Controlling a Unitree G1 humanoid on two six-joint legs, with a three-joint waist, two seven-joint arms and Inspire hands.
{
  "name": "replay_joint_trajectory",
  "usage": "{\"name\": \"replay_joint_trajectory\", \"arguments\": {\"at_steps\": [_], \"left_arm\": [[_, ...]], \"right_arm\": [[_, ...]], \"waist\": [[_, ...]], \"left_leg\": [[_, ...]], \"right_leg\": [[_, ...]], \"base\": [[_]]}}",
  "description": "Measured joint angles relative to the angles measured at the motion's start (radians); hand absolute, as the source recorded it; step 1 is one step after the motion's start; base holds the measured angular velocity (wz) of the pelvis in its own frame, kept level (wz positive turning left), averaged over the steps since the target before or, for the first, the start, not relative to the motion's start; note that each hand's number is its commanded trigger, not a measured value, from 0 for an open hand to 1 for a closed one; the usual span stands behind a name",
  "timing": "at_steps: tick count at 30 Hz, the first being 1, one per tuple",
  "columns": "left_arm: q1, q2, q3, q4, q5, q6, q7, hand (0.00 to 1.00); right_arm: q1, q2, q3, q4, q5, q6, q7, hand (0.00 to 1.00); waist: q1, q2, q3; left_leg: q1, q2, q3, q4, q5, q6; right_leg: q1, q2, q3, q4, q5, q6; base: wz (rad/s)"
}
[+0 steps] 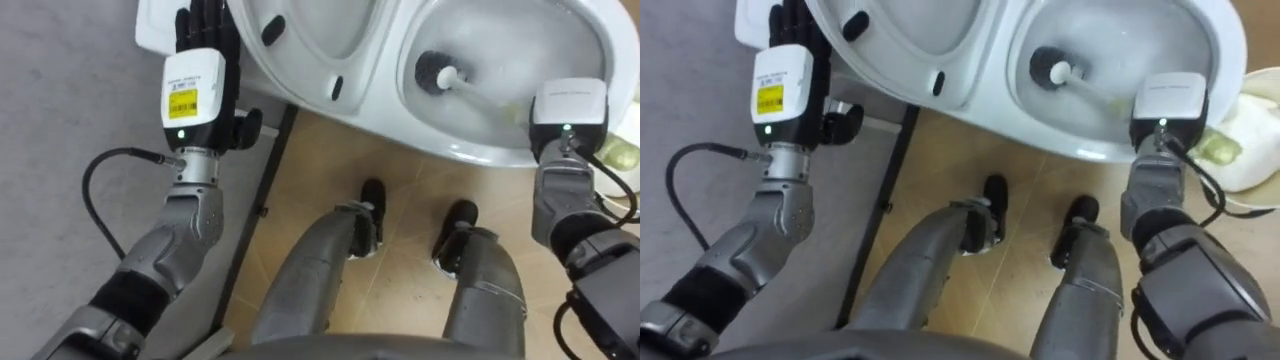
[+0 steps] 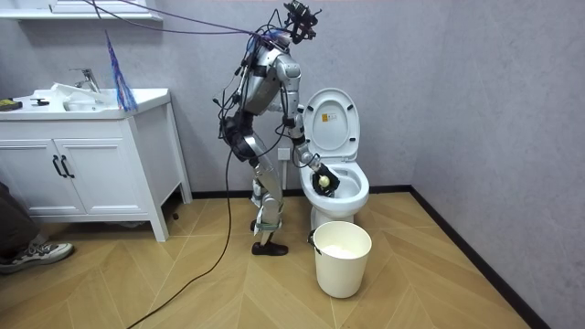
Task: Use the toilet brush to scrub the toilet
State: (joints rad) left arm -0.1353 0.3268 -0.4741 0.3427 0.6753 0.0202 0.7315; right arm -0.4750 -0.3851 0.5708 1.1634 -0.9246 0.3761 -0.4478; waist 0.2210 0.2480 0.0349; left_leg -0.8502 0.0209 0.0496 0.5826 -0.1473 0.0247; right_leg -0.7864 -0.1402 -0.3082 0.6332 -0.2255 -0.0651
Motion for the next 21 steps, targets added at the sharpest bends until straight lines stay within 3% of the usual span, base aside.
{"name": "replay_joint_trajectory", "arguments": {"at_steps": [3, 4, 5, 6, 7, 8, 10, 11, 13, 17, 21], "left_arm": [[-0.025, 0.010, -0.002, 0.016, -0.037, 0.002, -0.002, 0.00], [-0.042, 0.019, -0.003, 0.014, -0.037, 0.002, -0.002, 0.00], [-0.056, 0.033, -0.004, 0.011, -0.042, 0.002, 0.001, 0.00], [-0.063, 0.044, -0.008, 0.011, -0.048, 0.002, 0.002, 0.00], [-0.070, 0.063, -0.013, 0.009, -0.052, -0.001, 0.002, 0.00], [-0.077, 0.085, -0.014, -0.013, -0.055, -0.002, 0.006, 0.00], [-0.079, 0.109, -0.011, -0.035, -0.046, -0.004, 0.011, 0.00], [-0.078, 0.122, -0.010, -0.042, -0.033, -0.004, 0.025, 0.00], [-0.079, 0.126, -0.006, -0.048, -0.025, -0.004, 0.041, 0.00], [-0.088, 0.127, 0.001, -0.043, -0.010, -0.001, 0.049, 0.00], [-0.100, 0.116, 0.000, -0.016, -0.006, 0.011, 0.045, 0.00]], "right_arm": [[-0.007, -0.032, 0.030, 0.001, 0.069, -0.054, 0.006, 1.00], [-0.009, -0.057, 0.046, 0.004, 0.130, -0.090, 0.002, 1.00], [-0.015, -0.079, 0.044, 0.009, 0.208, -0.136, 0.002, 1.00], [-0.020, -0.089, 0.041, 0.017, 0.247, -0.160, 0.005, 1.00], [-0.028, -0.116, 0.031, 0.028, 0.345, -0.207, 0.006, 1.00], [-0.038, -0.129, 0.004, 0.038, 0.445, -0.244, 0.005, 1.00], [-0.054, -0.138, -0.076, 0.051, 0.552, -0.272, 0.003, 1.00], [-0.072, -0.138, -0.097, 0.070, 0.605, -0.288, 0.004, 1.00], [-0.090, -0.141, -0.099, 0.084, 0.607, -0.295, 0.005, 1.00], [-0.120, -0.159, -0.099, 0.098, 0.600, -0.290, 0.005, 1.00], [-0.096, -0.143, -0.100, 0.079, 0.587, -0.276, 0.002, 1.00]], "waist": [[0.002, -0.035, 0.0052], [0.002, -0.051, 0.0047], [-0.003, -0.083, 0.0112], [-0.001, -0.096, 0.0126], [-0.003, -0.111, 0.0192], [-0.011, -0.123, 0.0203], [-0.025, -0.133, 0.0212], [-0.026, -0.150, 0.0228], [-0.037, -0.168, 0.0242], [-0.053, -0.195, 0.0244], [-0.057, -0.194, 0.0237]], "left_leg": [[-0.002, -0.017, 0.003, 0.004, -0.003, 0.001], [-0.010, -0.023, 0.005, 0.009, -0.004, 0.002], [-0.015, -0.034, 0.007, 0.011, -0.003, 0.004], [-0.021, -0.035, 0.009, 0.017, -0.003, 0.004], [-0.037, -0.040, 0.008, 0.030, -0.004, 0.007], [-0.056, -0.053, 0.003, 0.041, -0.002, 0.010], [-0.086, -0.057, 0.008, 0.051, 0.004, 0.021], [-0.101, -0.060, 0.021, 0.061, 0.004, 0.026], [-0.116, -0.071, 0.030, 0.070, 0.002, 0.034], [-0.128, -0.070, 0.035, 0.095, 0.001, 0.042], [-0.117, -0.067, 0.027, 0.109, -0.003, 0.044]], "right_leg": [[-0.021, -0.026, 0.012, 0.038, -0.018, 0.003], [-0.034, -0.036, 0.014, 0.056, -0.025, 0.004], [-0.055, -0.052, 0.024, 0.086, -0.035, 0.005], [-0.065, -0.058, 0.030, 0.100, -0.040, 0.006], [-0.081, -0.066, 0.031, 0.120, -0.046, 0.009], [-0.100, -0.073, 0.030, 0.135, -0.049, 0.011], [-0.131, -0.087, 0.034, 0.156, -0.053, 0.017], [-0.155, -0.090, 0.049, 0.169, -0.051, 0.019], [-0.179, -0.106, 0.060, 0.196, -0.054, 0.024], [-0.188, -0.104, 0.072, 0.204, -0.051, 0.031], [-0.164, -0.100, 0.061, 0.200, -0.050, 0.031]], "base": [[0.06], [0.12], [0.13], [0.16], [0.18], [0.24], [0.17], [0.00], [-0.03], [-0.04], [0.00]]}}
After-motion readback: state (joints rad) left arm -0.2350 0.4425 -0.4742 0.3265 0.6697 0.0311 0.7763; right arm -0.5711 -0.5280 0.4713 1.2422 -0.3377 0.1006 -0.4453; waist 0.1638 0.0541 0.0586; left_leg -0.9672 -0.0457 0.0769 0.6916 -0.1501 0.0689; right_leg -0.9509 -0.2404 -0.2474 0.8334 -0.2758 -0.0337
